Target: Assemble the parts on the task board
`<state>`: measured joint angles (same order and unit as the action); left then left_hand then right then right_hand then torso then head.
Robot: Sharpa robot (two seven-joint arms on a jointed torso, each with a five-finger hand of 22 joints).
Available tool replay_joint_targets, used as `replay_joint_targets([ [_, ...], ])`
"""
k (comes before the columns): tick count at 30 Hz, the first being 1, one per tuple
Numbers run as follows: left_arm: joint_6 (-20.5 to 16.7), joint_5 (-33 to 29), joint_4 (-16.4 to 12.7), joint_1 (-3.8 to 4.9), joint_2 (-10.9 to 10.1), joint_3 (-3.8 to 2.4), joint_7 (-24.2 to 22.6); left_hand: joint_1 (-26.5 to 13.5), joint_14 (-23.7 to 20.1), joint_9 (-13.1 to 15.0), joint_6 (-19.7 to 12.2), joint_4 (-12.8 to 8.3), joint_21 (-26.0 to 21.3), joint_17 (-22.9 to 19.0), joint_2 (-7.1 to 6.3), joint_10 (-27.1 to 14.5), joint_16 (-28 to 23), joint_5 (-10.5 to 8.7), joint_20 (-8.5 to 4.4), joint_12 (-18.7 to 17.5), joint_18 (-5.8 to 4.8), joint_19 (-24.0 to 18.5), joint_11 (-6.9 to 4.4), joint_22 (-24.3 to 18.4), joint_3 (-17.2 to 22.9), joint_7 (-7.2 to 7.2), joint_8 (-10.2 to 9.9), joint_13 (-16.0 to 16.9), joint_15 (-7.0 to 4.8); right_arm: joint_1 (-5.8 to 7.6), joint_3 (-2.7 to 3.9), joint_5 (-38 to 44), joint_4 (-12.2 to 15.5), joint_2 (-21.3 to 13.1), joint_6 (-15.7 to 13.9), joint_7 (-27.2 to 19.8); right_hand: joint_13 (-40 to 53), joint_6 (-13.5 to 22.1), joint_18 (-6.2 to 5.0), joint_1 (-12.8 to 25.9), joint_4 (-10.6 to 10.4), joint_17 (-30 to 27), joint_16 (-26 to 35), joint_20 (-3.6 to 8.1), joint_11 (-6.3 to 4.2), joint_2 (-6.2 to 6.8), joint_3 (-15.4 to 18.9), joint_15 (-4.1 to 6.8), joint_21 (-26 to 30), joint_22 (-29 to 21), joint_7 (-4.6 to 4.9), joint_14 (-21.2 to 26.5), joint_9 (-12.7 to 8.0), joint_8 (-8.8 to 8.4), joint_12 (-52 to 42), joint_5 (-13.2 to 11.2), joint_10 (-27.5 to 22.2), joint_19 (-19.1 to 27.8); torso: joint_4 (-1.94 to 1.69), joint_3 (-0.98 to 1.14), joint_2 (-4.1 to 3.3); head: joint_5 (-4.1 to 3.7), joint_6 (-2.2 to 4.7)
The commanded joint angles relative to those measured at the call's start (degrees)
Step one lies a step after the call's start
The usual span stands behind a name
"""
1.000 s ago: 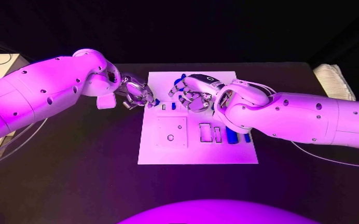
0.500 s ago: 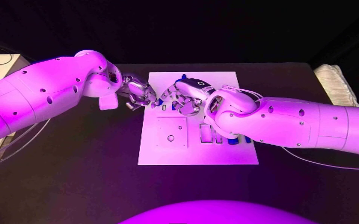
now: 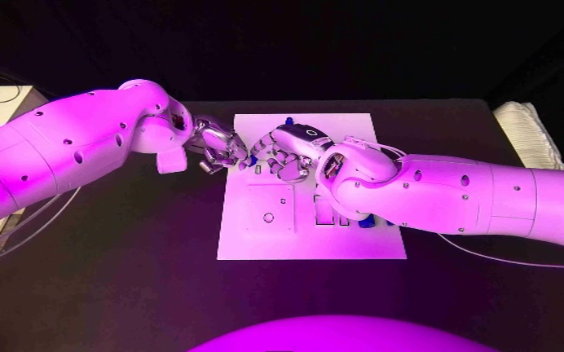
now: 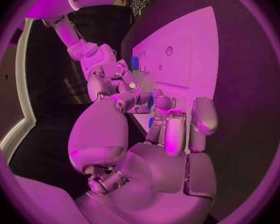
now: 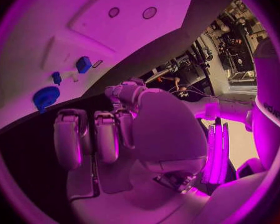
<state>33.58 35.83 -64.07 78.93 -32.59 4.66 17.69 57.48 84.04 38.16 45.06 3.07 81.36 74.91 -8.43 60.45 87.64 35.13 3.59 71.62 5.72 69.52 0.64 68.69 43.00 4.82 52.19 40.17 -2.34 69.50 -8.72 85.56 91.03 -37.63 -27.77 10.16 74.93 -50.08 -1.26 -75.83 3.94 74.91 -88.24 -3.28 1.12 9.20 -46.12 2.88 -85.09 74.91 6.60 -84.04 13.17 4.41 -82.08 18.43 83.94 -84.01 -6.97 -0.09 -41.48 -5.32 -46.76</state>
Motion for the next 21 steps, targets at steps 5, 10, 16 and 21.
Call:
replay_joint_targets([
  [5, 0.6, -0.8, 0.0, -0.01, 0.1, -0.05, -0.3, 0.7, 3.4, 0.1, 0.3, -12.7, 0.4, 9.5, 0.02, 0.3, 0.4, 0.34, -0.06, 0.3, 0.10, 0.3, -0.11, 0.0, 12.3, -0.08, 0.1, 0.1, -0.52, -0.12, 0.01, 1.3, 0.2, 0.1, -2.3, 0.2, 8.3, 0.2, 0.16, 0.9, 0.1, 12.3, -0.2, 0.39, -0.34, -0.04, -0.3, 0.28, -0.2, 12.9, 0.29, -5.3, -0.1, -0.07, -0.3, 0.3, 0.1, -4.2, 0.09, 0.04, -0.04, 0.04, 0.01],
  [10, 0.7, -0.8, 0.1, -0.01, 0.2, -0.05, -0.2, 0.7, 3.4, 0.1, 0.3, -12.7, 0.4, 9.5, 0.02, 0.3, 0.4, 0.34, -0.06, 0.3, 0.10, 0.3, -0.11, 0.0, 12.3, -0.08, 0.1, 0.1, -0.52, -0.13, 0.01, 1.6, 0.3, 0.1, -2.9, 0.2, 8.3, 0.2, 0.17, 1.0, 0.1, 12.3, -0.2, 0.40, -0.30, -0.05, -0.3, 0.27, -0.3, 13.0, 0.34, -5.3, 0.0, -0.04, -0.3, 0.3, 0.1, -4.2, 0.05, 0.06, -0.02, -0.01, -0.06],
  [16, 0.7, -0.8, 0.1, -0.01, 0.2, -0.05, -0.1, 0.7, 3.4, 0.1, 0.3, -12.7, 0.4, 9.5, 0.02, 0.3, 0.4, 0.34, -0.06, 0.3, 0.10, 0.3, -0.11, 0.0, 12.3, -0.08, 0.1, 0.1, -0.52, -0.14, 0.01, 1.8, 0.3, 0.2, -3.1, 0.3, 8.3, 0.1, 0.19, 1.1, 0.2, 12.3, -0.2, 0.40, -0.27, -0.06, -0.3, 0.25, -0.3, 13.0, 0.39, -5.3, 0.0, 0.00, -0.3, 0.3, 0.2, -4.2, 0.03, 0.04, -0.03, -0.04, -0.04],
  [21, 0.6, -0.8, 0.2, -0.01, 0.2, -0.05, 0.0, 0.7, 3.4, 0.1, 0.3, -12.7, 0.4, 9.5, 0.02, 0.3, 0.4, 0.34, -0.06, 0.3, 0.10, 0.3, -0.11, 0.0, 12.3, -0.08, 0.1, 0.1, -0.52, -0.15, 0.01, 1.8, 0.3, 0.3, -2.3, 0.0, 8.3, 0.0, 0.20, 1.1, 0.3, 12.3, -0.2, 0.41, -0.25, -0.06, -0.3, 0.23, -0.4, 13.0, 0.41, -5.3, 0.0, 0.03, -0.4, 0.3, 0.2, -4.3, 0.03, 0.00, -0.03, -0.06, -0.07],
])
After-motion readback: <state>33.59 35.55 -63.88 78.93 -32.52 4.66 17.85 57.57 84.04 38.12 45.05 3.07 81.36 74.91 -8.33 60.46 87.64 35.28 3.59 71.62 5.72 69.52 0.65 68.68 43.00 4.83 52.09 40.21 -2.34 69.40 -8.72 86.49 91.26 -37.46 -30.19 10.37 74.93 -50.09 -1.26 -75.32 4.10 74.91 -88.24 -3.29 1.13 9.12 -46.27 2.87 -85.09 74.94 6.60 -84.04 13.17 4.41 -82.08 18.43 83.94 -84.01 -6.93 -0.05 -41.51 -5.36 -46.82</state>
